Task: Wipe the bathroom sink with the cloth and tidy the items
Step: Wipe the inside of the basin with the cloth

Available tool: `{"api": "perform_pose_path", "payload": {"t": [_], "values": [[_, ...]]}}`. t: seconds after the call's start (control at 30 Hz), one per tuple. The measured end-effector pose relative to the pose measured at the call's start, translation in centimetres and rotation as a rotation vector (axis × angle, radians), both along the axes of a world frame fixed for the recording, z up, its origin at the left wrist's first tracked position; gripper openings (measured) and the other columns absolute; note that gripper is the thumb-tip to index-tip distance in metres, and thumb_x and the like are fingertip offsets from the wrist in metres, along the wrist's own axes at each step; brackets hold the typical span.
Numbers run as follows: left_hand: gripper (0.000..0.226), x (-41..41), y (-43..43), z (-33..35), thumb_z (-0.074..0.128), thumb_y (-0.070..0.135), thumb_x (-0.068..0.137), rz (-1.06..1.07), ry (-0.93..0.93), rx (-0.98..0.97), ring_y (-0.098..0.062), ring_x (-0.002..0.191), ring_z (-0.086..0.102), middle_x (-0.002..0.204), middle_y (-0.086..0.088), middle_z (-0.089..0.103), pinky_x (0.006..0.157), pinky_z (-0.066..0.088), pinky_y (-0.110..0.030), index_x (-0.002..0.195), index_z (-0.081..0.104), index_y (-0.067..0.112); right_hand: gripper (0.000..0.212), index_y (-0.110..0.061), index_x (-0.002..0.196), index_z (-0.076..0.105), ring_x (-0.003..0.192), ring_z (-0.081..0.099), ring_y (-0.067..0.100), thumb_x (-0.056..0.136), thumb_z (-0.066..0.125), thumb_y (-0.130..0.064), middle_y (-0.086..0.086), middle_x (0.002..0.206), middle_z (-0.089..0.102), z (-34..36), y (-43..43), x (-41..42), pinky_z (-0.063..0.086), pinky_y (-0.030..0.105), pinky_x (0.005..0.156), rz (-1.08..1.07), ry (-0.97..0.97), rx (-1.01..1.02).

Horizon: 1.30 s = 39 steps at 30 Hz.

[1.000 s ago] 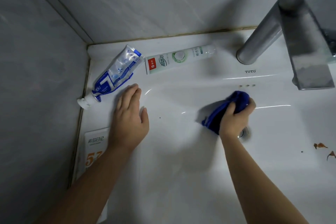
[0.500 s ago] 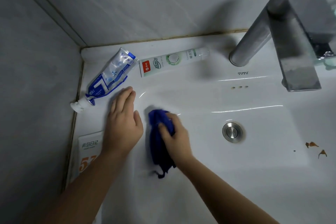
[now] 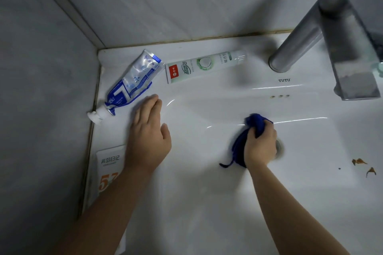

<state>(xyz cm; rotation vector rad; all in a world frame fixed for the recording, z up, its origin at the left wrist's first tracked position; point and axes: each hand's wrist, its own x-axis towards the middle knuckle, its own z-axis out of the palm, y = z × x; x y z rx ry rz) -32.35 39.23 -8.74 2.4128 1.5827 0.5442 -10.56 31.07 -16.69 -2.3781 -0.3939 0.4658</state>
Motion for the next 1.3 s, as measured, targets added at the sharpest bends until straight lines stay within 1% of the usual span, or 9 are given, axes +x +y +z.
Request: {"api": "perform_pose_path", "payload": {"t": [0.07, 0.2, 0.3, 0.53, 0.63, 0.73, 0.87, 1.07, 1.3], "values": [[0.055, 0.0, 0.0, 0.0, 0.049, 0.006, 0.073, -0.005, -0.006, 0.002, -0.032, 0.125, 0.04, 0.134, -0.019, 0.048, 0.102, 0.038, -0.045, 0.127, 0.048, -0.006, 0.024, -0.013, 0.111, 0.05, 0.098, 0.054, 0.031, 0.088, 0.051, -0.02, 0.009, 0.112, 0.056, 0.7, 1.0, -2.5, 0.033, 0.03, 0.072, 0.048, 0.018, 0.034], [0.055, 0.0, 0.1, -0.1, 0.048, 0.006, 0.074, -0.011, 0.009, 0.002, -0.032, 0.125, 0.04, 0.134, -0.019, 0.048, 0.103, 0.038, -0.045, 0.127, 0.048, -0.007, 0.033, -0.012, 0.117, 0.053, 0.095, 0.057, 0.028, 0.086, 0.058, -0.022, 0.008, 0.113, 0.059, 0.9, 2.8, -10.2, 0.04, 0.029, 0.076, 0.531, 0.046, 0.19], [0.055, 0.0, 0.1, -0.1, 0.048, 0.007, 0.075, -0.005, 0.018, -0.01, -0.032, 0.127, 0.04, 0.135, -0.018, 0.047, 0.102, 0.038, -0.045, 0.128, 0.047, -0.006, 0.033, -0.014, 0.119, 0.052, 0.095, 0.057, 0.028, 0.086, 0.057, -0.019, 0.006, 0.116, 0.057, 0.7, 2.9, -8.2, 0.041, 0.031, 0.077, 0.606, 0.083, 0.186], [0.056, 0.1, 0.1, 0.0, 0.048, 0.009, 0.074, 0.004, 0.033, 0.003, -0.031, 0.126, 0.039, 0.135, -0.018, 0.046, 0.105, 0.034, -0.039, 0.127, 0.047, -0.006, 0.036, -0.012, 0.123, 0.048, 0.109, 0.054, 0.032, 0.087, 0.052, -0.016, 0.013, 0.12, 0.058, 0.0, -1.1, 7.2, 0.036, 0.032, 0.093, -0.056, -0.085, 0.139], [0.056, 0.1, 0.1, 0.0, 0.047, 0.008, 0.073, 0.011, 0.048, 0.005, -0.031, 0.126, 0.038, 0.135, -0.018, 0.046, 0.105, 0.033, -0.038, 0.127, 0.048, -0.006, 0.033, -0.014, 0.122, 0.044, 0.101, 0.056, 0.028, 0.09, 0.046, -0.022, 0.012, 0.114, 0.059, 1.3, -0.5, 9.8, 0.037, 0.028, 0.085, -0.306, 0.022, 0.217], [0.056, 0.3, 0.0, 0.2, 0.046, 0.009, 0.074, 0.019, 0.07, -0.009, -0.032, 0.127, 0.039, 0.136, -0.019, 0.045, 0.105, 0.034, -0.04, 0.128, 0.047, -0.006, 0.033, -0.013, 0.121, 0.044, 0.097, 0.057, 0.031, 0.091, 0.049, -0.023, 0.016, 0.109, 0.061, 1.4, 0.4, 4.1, 0.038, 0.03, 0.079, -0.129, 0.149, 0.192], [0.052, 0.3, 0.0, 0.3, 0.056, -0.003, 0.076, 0.025, 0.084, -0.012, -0.034, 0.125, 0.039, 0.135, -0.02, 0.046, 0.104, 0.033, -0.041, 0.127, 0.047, -0.007, 0.023, -0.023, 0.11, 0.049, 0.084, 0.054, 0.022, 0.088, 0.051, -0.018, 0.002, 0.096, 0.062, 0.8, 0.5, -2.5, 0.036, 0.026, 0.072, 0.281, 0.322, 0.203], [0.058, 0.5, 0.0, 0.5, 0.061, -0.006, 0.074, 0.044, 0.094, -0.049, -0.035, 0.128, 0.038, 0.137, -0.02, 0.044, 0.102, 0.032, -0.04, 0.131, 0.045, -0.007, 0.031, -0.013, 0.121, 0.044, 0.096, 0.055, 0.026, 0.091, 0.047, -0.019, 0.012, 0.112, 0.06, 1.4, -0.8, 9.4, 0.036, 0.027, 0.081, -0.272, 0.071, 0.216], [0.057, 0.5, -0.1, 0.5, 0.061, -0.007, 0.075, 0.042, 0.086, -0.056, -0.036, 0.127, 0.038, 0.137, -0.021, 0.044, 0.102, 0.033, -0.044, 0.13, 0.045, -0.008, 0.035, -0.02, 0.124, 0.043, 0.085, 0.049, 0.016, 0.091, 0.05, -0.027, -0.001, 0.099, 0.058, 0.4, 1.4, 0.3, 0.031, 0.02, 0.075, -0.157, 0.244, 0.306]]}}
